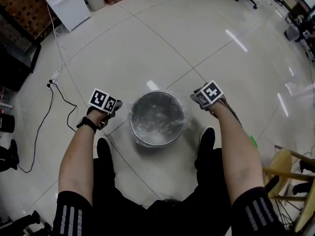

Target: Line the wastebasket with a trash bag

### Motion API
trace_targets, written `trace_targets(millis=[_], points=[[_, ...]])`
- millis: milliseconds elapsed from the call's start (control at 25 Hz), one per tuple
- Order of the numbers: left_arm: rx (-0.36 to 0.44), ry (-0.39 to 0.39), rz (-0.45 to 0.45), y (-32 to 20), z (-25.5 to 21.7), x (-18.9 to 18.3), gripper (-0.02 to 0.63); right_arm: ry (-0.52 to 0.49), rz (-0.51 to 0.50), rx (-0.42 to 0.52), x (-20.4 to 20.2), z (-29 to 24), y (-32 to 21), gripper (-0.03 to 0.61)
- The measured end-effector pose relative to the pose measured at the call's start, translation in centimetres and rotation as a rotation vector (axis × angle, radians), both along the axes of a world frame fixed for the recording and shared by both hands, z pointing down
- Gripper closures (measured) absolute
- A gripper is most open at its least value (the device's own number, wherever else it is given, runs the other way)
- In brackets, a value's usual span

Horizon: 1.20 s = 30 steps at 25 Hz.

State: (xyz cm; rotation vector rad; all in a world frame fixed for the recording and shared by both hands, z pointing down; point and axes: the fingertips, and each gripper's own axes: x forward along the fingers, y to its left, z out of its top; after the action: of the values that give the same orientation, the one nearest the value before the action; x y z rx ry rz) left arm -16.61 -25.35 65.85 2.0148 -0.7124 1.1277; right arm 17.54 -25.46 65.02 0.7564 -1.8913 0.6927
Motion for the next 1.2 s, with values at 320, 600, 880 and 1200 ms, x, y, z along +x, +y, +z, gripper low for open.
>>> trace_targets(millis=[320, 600, 880, 1200], points=[[0.043, -0.005, 0.161, 4.8, -2.8, 1.8, 0.54, 0.031, -0.086, -0.063, 0.1, 1.1, 5.1, 0.403], [0.095, -0.042, 0.318, 10.0, -6.1, 2.4, 0.456, 0.124, -0.197, 0.08, 0.8, -3.4, 6.2, 0.388], [0.144, -0.063, 0.461, 15.4, -7.5, 6.1, 0.388, -0.125, -0.392, 0.102, -2.4, -9.9, 10.0, 0.344], [0.133, -0.093, 0.486, 17.5, -4.6, 6.9, 0.342, -0.058, -0.606, 0.012, -5.6, -6.2, 15.2, 0.278]])
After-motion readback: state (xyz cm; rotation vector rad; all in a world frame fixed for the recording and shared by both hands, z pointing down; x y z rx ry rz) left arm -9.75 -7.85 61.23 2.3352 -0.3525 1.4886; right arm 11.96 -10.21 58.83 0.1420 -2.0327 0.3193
